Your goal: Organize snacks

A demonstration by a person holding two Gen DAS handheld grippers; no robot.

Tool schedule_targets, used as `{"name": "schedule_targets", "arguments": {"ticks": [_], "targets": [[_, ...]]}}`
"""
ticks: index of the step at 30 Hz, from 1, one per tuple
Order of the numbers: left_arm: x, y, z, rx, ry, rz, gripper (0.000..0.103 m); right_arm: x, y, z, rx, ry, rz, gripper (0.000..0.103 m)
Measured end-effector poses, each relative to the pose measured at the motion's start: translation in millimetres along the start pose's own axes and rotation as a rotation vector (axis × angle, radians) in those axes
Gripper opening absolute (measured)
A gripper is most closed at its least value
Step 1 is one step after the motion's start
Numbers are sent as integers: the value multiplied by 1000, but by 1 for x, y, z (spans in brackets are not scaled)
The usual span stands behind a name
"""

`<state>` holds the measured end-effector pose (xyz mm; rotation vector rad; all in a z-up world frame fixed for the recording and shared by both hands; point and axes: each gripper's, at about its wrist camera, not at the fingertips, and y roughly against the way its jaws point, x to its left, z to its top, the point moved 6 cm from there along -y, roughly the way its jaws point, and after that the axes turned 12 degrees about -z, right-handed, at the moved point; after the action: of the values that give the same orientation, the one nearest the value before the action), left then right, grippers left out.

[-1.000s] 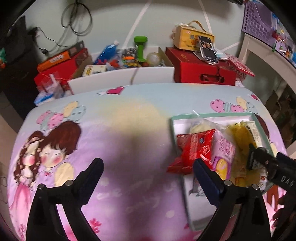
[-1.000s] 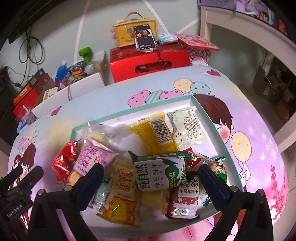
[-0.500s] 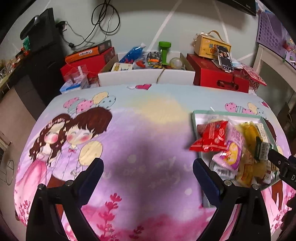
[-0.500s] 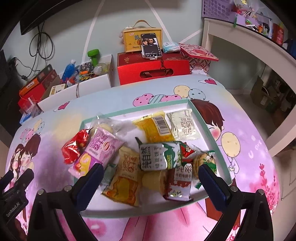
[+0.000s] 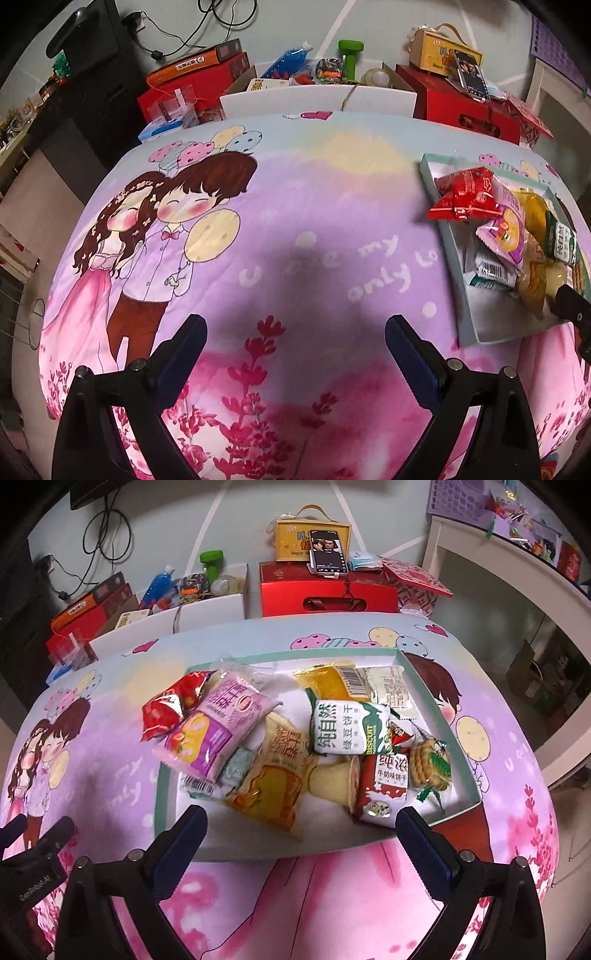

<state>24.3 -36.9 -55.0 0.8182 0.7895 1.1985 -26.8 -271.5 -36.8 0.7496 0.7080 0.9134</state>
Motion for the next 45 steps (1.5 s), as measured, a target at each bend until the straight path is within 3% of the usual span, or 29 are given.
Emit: {"name": "schedule_targets", "arguments": {"ticks": [10,23,45], "targets": [[-2,-5,0,16,-10,-7,97,12,-10,-10,26,36,14,103],[2,-23,-7,94,2,-10,97,13,-18,-11,35,51,4,103],[1,-27,-8,108,21,-32,97,18,-22,-14,46,74,-7,103]]}}
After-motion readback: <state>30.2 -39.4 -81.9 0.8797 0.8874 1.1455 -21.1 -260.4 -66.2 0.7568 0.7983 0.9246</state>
